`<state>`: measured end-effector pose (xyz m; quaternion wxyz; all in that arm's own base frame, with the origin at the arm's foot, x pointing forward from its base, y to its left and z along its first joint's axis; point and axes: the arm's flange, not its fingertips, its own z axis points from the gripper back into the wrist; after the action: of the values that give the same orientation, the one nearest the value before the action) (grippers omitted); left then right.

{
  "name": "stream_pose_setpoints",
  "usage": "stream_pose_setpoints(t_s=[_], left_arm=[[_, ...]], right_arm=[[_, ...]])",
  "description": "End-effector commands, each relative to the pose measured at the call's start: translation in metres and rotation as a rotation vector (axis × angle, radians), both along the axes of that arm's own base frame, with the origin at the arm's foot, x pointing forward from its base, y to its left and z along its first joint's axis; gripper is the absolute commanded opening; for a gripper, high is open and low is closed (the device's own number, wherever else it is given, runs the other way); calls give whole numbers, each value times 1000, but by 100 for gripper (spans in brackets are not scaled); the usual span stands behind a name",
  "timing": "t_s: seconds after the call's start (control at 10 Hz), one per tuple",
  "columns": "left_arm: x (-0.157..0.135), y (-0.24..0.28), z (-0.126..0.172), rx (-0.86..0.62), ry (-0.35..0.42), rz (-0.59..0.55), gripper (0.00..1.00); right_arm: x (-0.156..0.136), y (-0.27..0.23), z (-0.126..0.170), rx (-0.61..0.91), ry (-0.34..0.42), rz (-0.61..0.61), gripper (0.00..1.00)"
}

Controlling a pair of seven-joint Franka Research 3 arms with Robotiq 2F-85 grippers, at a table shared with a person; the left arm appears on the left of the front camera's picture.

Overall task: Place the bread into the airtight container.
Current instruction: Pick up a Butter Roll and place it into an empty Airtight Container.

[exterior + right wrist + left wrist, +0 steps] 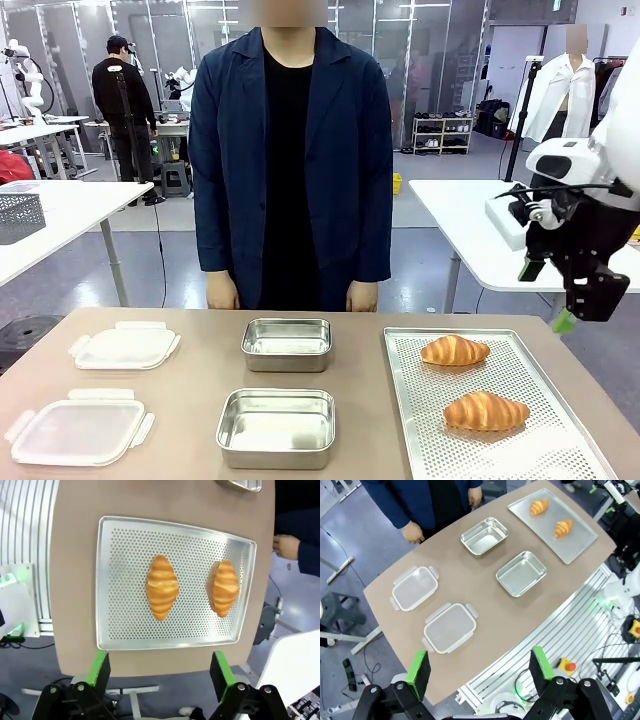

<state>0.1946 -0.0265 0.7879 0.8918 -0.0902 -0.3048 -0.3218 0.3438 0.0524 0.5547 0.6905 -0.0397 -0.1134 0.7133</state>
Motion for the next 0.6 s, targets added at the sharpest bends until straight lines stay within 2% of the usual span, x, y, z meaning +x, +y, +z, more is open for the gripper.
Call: stream_pose_setpoints(t_s=[0.0, 0.5], left_arm=[[0, 0, 3, 11, -5, -9, 100], [0, 0, 3, 11, -5, -9, 100]], right_arm=[[-4, 1, 7, -5, -14, 14, 100], [-3, 3, 6, -11, -15, 0, 100]])
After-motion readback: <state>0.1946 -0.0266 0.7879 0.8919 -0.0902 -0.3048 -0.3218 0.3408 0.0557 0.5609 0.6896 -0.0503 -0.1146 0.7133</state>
